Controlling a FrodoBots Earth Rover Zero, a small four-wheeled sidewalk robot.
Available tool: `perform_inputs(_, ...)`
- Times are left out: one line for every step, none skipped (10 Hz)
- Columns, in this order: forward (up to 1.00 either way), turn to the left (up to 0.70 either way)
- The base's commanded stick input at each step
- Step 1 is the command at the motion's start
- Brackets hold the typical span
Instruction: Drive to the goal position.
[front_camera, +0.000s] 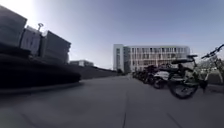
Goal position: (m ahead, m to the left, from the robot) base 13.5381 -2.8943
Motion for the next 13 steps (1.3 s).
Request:
perform_inputs(1.00,0.00)
perform_inputs(1.00,0.00)
perform_inputs(1.00,0.00)
perform_inputs(1.00,0.00)
perform_inputs(1.00,0.00)
perform_inputs(1.00,0.00)
perform_inputs(1.00,0.00)
perform_inputs(1.00,0.00)
perform_inputs(1.00,0.00)
perform_inputs(1.00,0.00)
perform_inputs(1.00,0.00)
perform_inputs(1.00,0.00)
perform_inputs(1.00,0.00)
